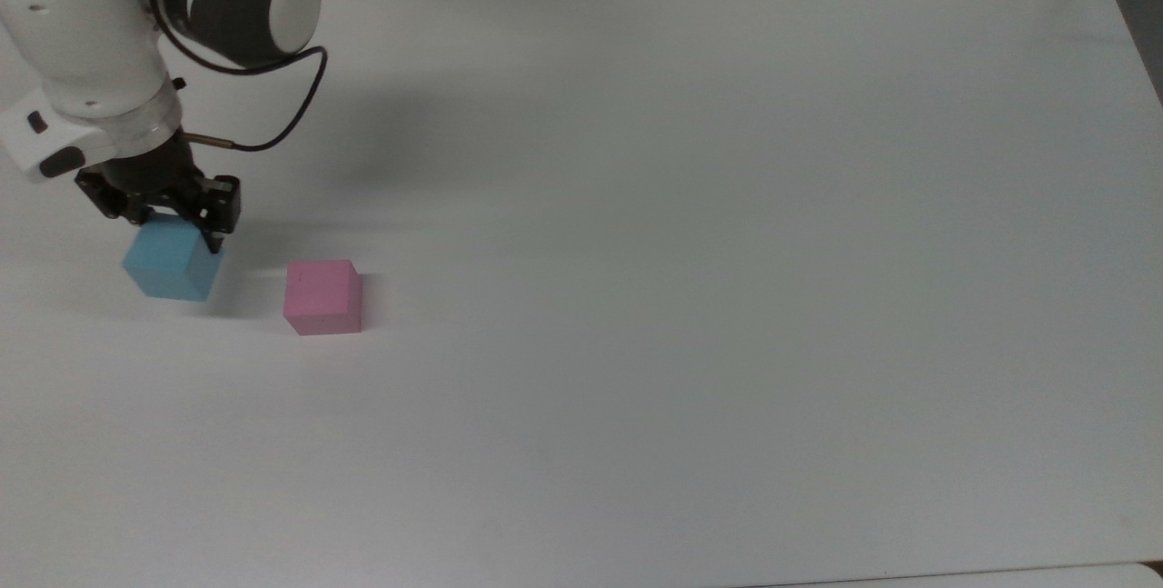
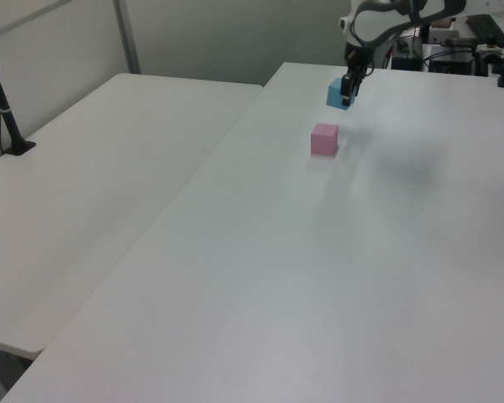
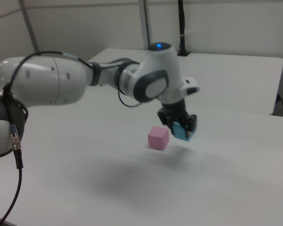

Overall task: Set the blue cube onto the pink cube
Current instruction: 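Lift the light-blue cube and carry it over the pink cube, then lower the light-blue cube onto the pink cube and open the gripper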

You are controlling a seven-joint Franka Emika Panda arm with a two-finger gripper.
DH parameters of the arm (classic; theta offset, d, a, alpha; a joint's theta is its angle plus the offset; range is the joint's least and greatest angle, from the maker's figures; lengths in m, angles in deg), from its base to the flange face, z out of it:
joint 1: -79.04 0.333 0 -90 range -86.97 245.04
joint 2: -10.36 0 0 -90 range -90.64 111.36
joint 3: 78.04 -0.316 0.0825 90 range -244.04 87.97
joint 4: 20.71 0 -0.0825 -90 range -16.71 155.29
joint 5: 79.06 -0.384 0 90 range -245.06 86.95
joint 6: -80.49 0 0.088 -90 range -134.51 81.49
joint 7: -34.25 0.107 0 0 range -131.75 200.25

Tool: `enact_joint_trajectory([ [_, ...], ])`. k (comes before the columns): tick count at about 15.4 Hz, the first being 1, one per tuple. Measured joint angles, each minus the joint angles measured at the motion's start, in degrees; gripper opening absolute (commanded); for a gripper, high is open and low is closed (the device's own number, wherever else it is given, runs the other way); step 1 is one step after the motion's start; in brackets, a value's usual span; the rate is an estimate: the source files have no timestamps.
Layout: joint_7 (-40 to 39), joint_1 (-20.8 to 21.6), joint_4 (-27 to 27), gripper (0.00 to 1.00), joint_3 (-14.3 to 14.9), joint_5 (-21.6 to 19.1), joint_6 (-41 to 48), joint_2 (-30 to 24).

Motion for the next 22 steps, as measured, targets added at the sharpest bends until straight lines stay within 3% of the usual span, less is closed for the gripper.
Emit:
enact_joint_trajectory([
  [4,3.78,1.46,-1.3,0.39,-4.11,0.05,2.68,-0.85],
  [11,6.09,5.17,-0.07,0.51,-4.52,3.57,3.04,0.21],
  [12,6.09,5.2,0.23,0.65,-4.52,4.45,3.13,0.22],
  [13,6.09,5.2,0.32,1.0,-4.52,5.29,3.9,0.22],
  [22,7.31,5.51,-0.21,1.0,-4.52,6.75,6.23,-0.88],
])
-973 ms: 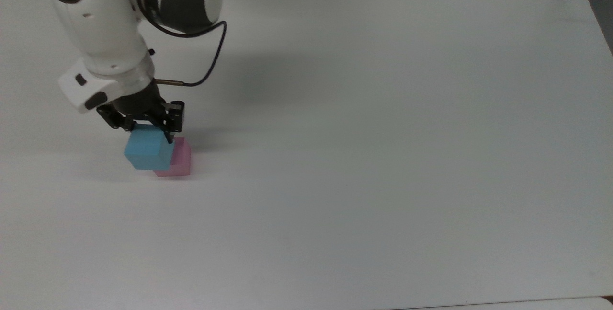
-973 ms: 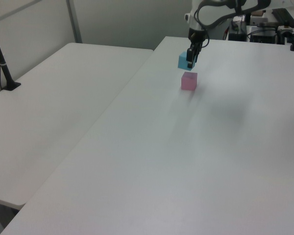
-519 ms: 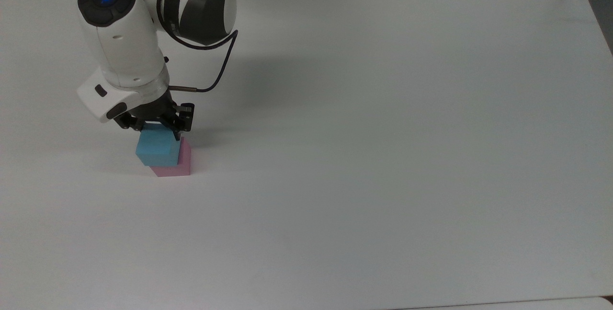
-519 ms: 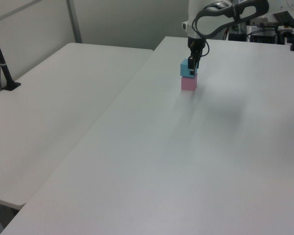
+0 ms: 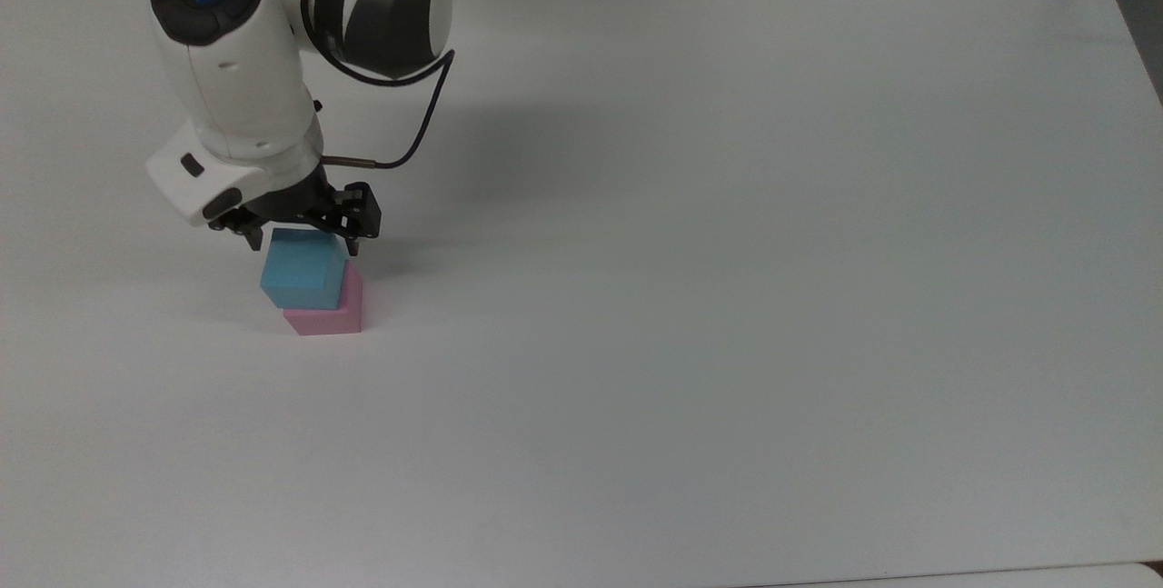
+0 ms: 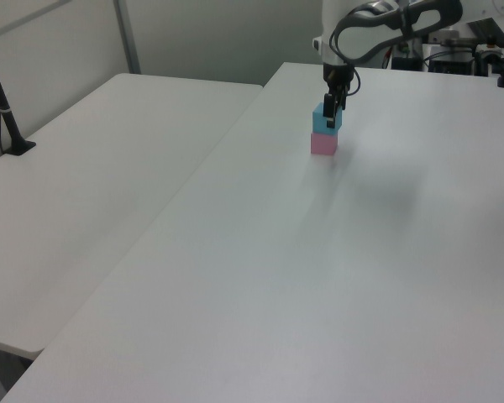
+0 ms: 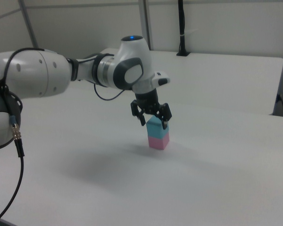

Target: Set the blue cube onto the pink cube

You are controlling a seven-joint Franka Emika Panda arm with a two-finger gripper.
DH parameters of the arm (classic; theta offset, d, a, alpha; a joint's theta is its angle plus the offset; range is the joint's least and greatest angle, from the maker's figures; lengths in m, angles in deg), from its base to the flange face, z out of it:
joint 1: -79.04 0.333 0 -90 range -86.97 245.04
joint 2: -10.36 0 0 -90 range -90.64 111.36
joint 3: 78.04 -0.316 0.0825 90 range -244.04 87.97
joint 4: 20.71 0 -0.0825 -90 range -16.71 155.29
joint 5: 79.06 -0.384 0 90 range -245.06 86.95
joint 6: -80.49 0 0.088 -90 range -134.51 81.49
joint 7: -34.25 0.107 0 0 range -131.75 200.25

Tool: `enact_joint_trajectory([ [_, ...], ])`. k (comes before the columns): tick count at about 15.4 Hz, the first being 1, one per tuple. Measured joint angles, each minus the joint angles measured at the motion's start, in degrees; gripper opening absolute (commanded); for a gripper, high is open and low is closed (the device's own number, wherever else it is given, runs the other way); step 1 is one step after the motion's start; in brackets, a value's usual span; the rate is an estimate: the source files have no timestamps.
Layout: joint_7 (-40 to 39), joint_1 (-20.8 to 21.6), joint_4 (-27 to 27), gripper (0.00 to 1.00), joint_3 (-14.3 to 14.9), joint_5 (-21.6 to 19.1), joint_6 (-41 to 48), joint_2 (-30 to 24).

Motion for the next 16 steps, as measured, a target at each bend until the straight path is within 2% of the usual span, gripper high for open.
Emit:
enact_joint_trajectory([
  [3,1.11,-0.06,-0.79,1.0,0.1,0.27,1.59,-4.45],
  [7,2.18,-0.04,-0.85,1.0,0.14,0.25,13.28,-13.33],
  [9,6.37,0.17,-0.76,1.0,0.03,-0.11,17.36,-16.14],
  [14,13.0,5.1,0.02,1.0,0.2,-0.26,23.84,-19.52],
  [16,13.66,8.12,1.1,1.0,1.89,-0.25,24.03,-20.33],
])
